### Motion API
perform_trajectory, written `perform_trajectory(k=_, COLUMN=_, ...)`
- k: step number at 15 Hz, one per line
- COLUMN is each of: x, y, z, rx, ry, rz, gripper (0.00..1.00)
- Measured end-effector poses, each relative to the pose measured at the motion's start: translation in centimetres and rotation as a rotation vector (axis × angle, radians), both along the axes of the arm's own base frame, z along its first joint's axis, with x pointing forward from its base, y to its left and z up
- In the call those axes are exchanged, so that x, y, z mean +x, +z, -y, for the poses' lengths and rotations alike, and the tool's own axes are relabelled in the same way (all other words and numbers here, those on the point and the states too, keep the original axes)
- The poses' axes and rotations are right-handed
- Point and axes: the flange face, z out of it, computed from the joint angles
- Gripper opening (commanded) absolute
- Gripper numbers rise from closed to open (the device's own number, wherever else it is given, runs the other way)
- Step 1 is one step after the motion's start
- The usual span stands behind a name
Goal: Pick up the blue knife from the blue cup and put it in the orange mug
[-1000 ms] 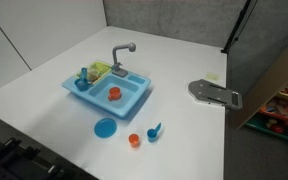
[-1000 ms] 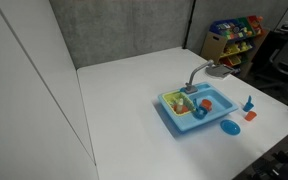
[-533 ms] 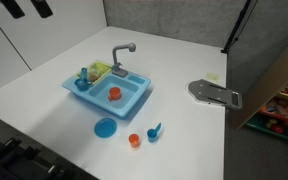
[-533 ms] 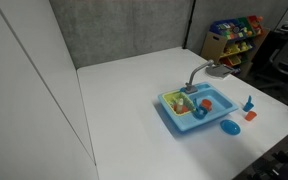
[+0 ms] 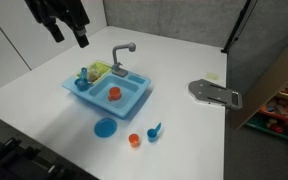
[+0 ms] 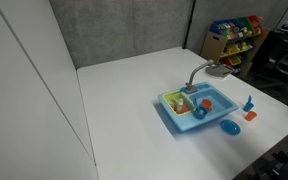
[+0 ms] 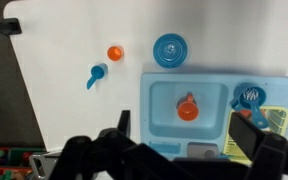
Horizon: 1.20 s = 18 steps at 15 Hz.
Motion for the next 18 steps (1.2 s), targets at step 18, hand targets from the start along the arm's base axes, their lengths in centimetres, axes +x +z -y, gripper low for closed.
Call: perform_trajectory(k=18, x=2.9, y=-12.9, z=10.5, rx=0.021, ry=-0.37, rz=-0.095, gripper=1.0)
